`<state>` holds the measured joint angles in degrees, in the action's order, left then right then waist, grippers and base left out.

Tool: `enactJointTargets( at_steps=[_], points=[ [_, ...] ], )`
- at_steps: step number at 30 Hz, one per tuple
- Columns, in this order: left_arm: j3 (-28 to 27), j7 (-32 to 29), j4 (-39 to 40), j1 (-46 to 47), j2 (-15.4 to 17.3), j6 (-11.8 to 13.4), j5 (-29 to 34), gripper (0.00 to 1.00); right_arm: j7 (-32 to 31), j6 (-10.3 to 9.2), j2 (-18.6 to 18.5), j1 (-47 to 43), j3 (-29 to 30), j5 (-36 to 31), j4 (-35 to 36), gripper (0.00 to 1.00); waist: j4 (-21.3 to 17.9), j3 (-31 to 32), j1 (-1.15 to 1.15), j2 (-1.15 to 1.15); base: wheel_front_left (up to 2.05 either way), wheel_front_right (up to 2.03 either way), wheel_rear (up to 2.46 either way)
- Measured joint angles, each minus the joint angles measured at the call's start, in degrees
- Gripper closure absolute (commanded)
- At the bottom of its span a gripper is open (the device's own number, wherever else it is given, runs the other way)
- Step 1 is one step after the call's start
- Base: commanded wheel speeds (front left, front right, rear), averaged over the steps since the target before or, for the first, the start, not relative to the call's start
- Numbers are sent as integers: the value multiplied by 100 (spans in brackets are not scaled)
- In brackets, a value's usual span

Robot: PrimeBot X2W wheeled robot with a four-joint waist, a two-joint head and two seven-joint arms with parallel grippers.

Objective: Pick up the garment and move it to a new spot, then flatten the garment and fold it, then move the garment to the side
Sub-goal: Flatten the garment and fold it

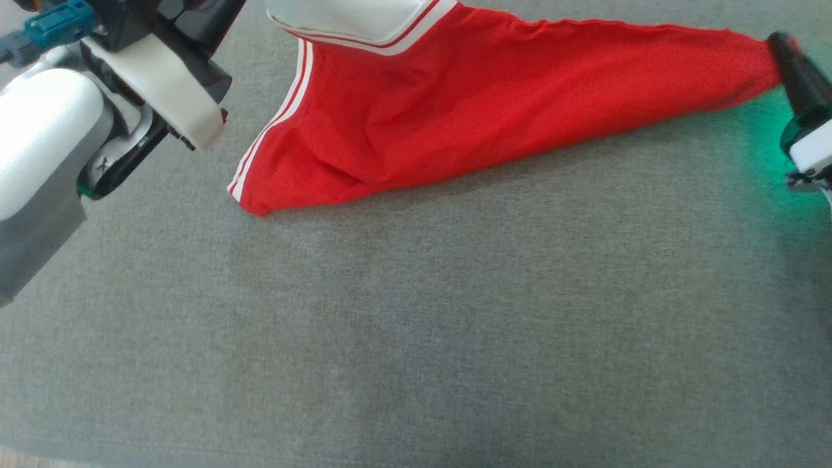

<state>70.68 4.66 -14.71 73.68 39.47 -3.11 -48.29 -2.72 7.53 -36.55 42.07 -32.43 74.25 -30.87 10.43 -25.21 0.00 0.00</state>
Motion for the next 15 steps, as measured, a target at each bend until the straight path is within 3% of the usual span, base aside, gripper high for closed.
enactJointTargets(
  at_steps=[6,11,15],
  points=[
    [-65,488,-66,18,15,134,250,100,775,0,-256,189,-143,-102,378,100,-130,241,0,0,0,0,0],
    [-403,895,-149,158,88,480,522,100,1450,0,-597,431,-268,-424,747,100,-265,601,0,0,0,0,0],
    [-867,1007,-62,174,202,811,714,100,1652,0,-869,459,-275,-730,1045,100,-397,962,-1,0,0,0,0]
  ],
)
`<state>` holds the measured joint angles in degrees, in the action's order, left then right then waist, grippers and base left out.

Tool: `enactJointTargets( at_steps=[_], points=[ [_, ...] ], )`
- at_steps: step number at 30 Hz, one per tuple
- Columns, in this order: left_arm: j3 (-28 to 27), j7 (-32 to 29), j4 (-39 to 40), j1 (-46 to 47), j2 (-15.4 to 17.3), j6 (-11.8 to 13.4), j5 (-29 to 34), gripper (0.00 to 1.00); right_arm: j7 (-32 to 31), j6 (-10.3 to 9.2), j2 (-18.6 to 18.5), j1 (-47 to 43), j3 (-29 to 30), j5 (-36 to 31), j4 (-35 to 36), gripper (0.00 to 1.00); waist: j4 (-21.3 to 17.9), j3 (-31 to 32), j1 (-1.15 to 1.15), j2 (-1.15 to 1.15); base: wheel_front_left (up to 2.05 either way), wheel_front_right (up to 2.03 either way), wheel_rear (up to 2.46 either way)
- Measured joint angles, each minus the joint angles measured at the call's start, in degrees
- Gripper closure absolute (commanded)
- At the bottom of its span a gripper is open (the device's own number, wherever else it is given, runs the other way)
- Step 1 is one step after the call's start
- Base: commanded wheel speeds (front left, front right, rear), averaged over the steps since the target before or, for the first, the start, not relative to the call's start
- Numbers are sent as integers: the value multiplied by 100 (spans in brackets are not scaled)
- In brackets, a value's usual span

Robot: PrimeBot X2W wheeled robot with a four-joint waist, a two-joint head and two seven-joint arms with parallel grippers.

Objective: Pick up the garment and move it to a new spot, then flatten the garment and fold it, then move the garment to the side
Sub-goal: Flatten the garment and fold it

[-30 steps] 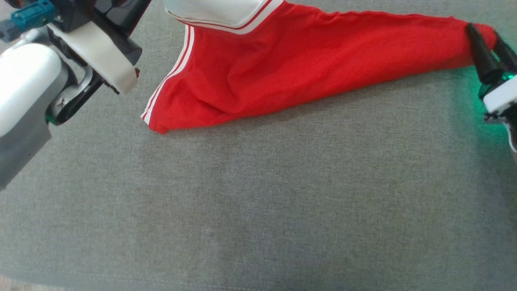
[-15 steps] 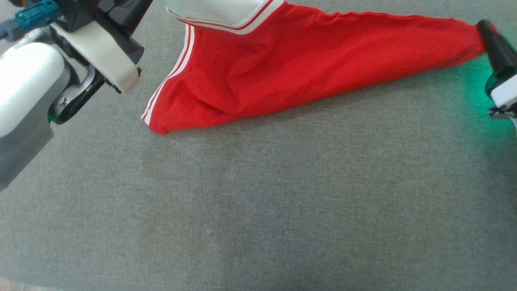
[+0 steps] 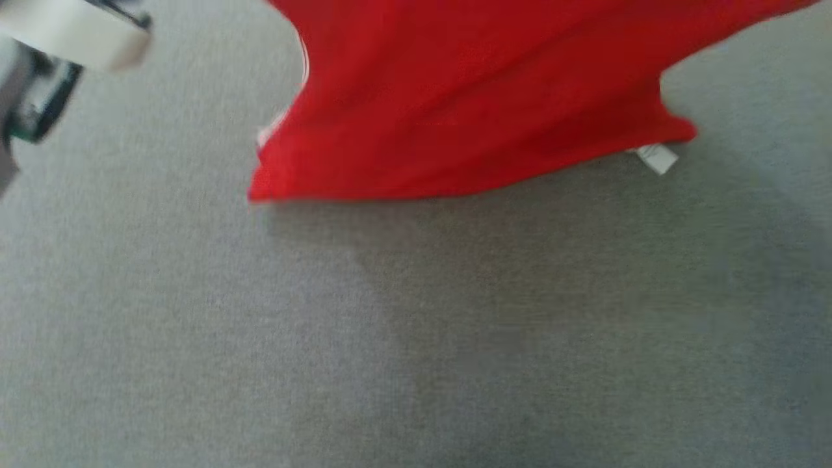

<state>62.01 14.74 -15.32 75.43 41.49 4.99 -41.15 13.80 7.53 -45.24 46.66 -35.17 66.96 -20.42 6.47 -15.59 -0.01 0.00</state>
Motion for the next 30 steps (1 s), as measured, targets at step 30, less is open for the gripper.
enactJointTargets(
  at_steps=[30],
  points=[
    [-662,-45,1815,-4023,433,475,-533,100,31,0,843,-4028,734,-1891,1134,100,-746,115,1,0,0,0,0]
  ],
)
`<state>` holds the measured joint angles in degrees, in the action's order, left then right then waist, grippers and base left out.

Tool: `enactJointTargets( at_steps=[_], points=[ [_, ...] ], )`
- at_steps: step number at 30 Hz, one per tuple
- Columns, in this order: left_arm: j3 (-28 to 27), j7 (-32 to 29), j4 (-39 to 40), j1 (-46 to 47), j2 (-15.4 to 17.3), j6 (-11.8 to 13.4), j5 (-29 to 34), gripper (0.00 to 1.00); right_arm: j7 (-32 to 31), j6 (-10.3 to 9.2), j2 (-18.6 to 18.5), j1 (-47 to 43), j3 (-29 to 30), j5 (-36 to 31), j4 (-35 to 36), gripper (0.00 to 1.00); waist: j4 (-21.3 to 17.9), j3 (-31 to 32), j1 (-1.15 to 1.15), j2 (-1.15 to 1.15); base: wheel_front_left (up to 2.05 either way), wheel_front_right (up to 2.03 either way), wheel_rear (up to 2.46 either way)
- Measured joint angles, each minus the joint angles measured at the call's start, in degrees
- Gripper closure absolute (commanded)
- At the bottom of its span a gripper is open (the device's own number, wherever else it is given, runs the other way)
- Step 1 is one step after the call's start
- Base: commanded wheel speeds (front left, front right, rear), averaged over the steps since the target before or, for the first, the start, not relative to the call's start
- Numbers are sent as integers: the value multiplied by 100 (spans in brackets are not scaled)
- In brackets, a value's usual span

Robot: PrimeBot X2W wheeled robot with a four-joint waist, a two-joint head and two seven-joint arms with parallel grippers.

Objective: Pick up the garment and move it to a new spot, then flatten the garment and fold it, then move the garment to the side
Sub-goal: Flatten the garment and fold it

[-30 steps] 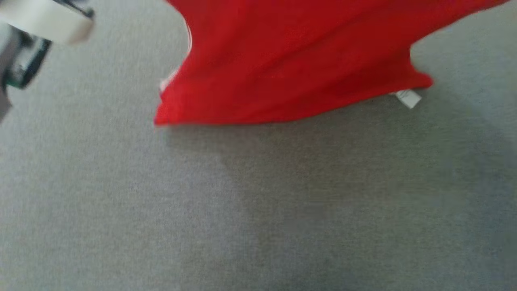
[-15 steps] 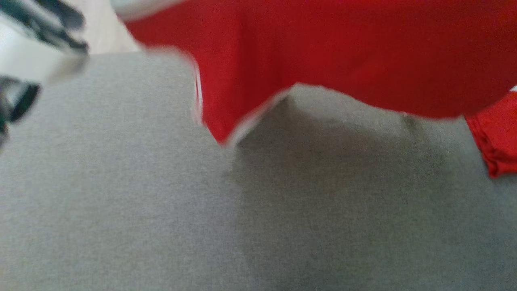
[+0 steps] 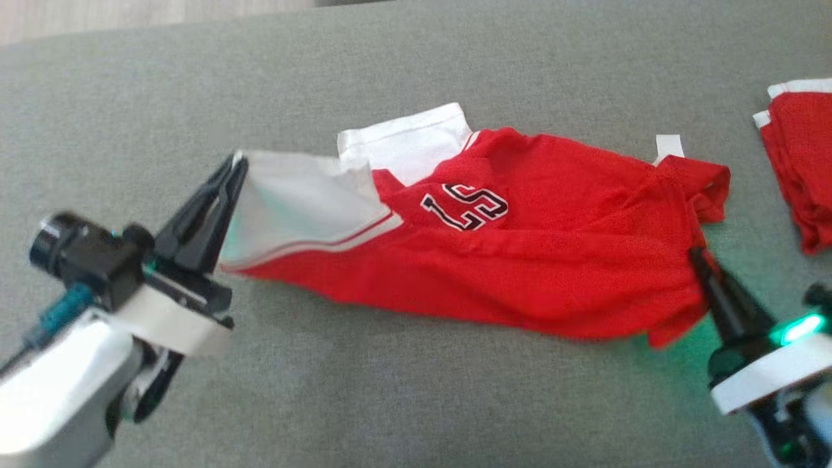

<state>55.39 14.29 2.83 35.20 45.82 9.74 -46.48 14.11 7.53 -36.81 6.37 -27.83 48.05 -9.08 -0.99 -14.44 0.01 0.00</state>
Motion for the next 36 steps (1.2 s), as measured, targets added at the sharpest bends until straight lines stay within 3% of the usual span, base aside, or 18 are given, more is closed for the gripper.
enactJointTargets(
  at_steps=[1,2,3,4,9,19,26,27,28,30,32,36],
  points=[
    [-62,0,0,-129,-37,56,33,100,0,0,118,-40,-5,-55,-119,98,-10,-28,0,0,0,0,0],
    [-180,0,1,-250,-97,91,77,100,-1,0,214,-60,-11,-98,-210,40,-16,-51,0,0,0,0,0],
    [-308,0,4,-353,-167,92,118,100,-9,0,296,-82,1,-125,-278,40,-20,-69,0,0,0,0,0],
    [-422,1,10,-445,-224,91,160,100,-42,0,386,-108,40,-124,-333,0,-23,-81,0,0,0,0,0],
    [-817,25,-21,-824,-380,3,423,100,-225,0,469,-339,196,83,-250,0,16,-72,-1,0,0,0,0],
    [-1176,35,-272,-1166,-580,-321,727,100,-533,0,200,-786,417,1182,374,0,84,-62,-1,0,0,0,0],
    [-1308,35,-450,-1202,-784,-549,882,100,-641,0,-60,-787,357,1339,480,0,208,-80,-1,0,0,0,0],
    [-1346,35,-479,-1204,-829,-617,925,100,-641,0,-98,-794,328,1338,493,11,237,-69,-1,0,0,0,0],
    [-1373,35,-490,-1206,-851,-630,935,100,-641,0,-120,-802,322,1339,495,40,250,-62,-1,0,0,0,0],
    [-1436,35,-524,-1213,-869,-679,947,100,-641,0,-153,-820,314,1338,495,66,273,-49,-1,0,0,0,0],
    [-1467,35,-561,-1213,-869,-683,987,100,-639,0,-156,-819,299,1335,499,100,288,-36,-1,0,0,0,0],
    [-1494,35,-588,-1213,-868,-760,1025,100,-625,0,-170,-819,296,1281,501,100,287,-20,-1,0,0,0,0]
  ],
)
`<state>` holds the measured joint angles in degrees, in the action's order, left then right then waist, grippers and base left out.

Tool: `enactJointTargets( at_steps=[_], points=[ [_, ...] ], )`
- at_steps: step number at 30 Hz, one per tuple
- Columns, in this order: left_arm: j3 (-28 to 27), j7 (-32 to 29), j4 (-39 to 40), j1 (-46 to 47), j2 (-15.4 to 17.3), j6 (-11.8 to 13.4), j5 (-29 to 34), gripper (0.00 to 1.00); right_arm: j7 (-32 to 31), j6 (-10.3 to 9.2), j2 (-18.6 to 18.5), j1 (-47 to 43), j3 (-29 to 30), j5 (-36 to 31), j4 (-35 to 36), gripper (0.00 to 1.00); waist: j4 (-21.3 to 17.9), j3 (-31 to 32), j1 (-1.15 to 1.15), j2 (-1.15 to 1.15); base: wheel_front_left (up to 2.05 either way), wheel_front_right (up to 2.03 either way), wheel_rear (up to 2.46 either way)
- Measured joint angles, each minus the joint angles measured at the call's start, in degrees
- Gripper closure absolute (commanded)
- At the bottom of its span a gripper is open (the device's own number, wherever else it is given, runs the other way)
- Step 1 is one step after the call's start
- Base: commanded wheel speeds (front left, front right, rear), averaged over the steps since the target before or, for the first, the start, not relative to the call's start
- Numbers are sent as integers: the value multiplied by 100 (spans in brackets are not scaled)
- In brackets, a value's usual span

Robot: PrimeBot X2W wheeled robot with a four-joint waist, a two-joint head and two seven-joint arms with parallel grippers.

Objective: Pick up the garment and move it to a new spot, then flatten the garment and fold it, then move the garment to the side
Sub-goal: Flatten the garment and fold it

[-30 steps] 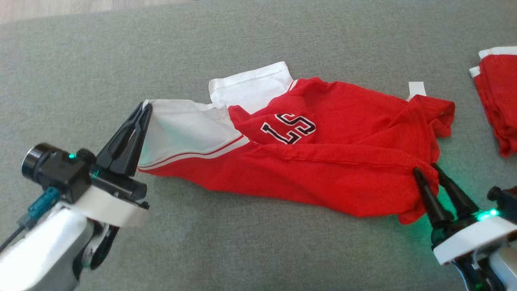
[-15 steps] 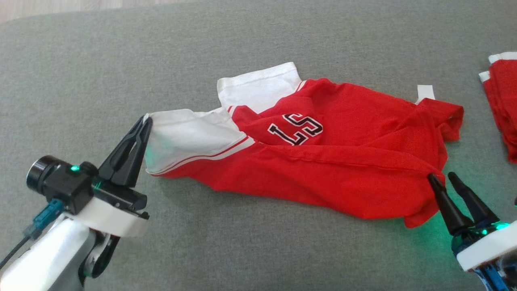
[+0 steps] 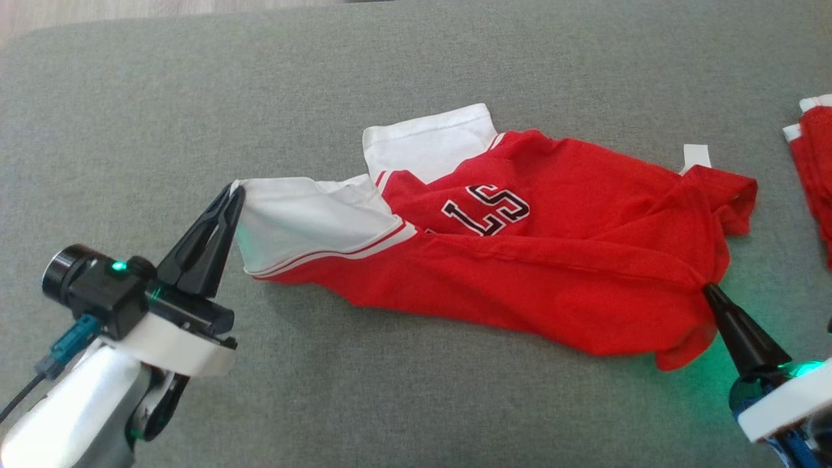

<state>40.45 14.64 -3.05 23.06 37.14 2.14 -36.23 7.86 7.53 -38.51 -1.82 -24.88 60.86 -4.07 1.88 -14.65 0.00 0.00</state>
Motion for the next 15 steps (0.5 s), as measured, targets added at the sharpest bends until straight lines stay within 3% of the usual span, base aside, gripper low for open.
enactJointTargets(
  at_steps=[11,12,13,14,15],
  points=[
    [-166,-1,141,38,120,-19,149,100,137,0,-304,2,370,-91,241,100,-96,29,0,0,0,0,0],
    [-168,-1,154,46,134,-19,149,100,45,0,-313,-1,409,-68,245,85,-98,25,0,0,0,0,0],
    [-168,-2,159,50,144,-18,149,100,-63,0,-314,-7,417,-24,278,11,-98,20,0,0,0,0,0],
    [-169,-2,172,55,152,-18,149,100,-156,0,-313,-21,410,12,319,0,-96,12,0,0,0,0,0],
    [-170,-2,183,61,163,-18,149,100,-241,0,-309,-34,386,26,344,0,-92,1,0,0,0,0,0]
  ],
)
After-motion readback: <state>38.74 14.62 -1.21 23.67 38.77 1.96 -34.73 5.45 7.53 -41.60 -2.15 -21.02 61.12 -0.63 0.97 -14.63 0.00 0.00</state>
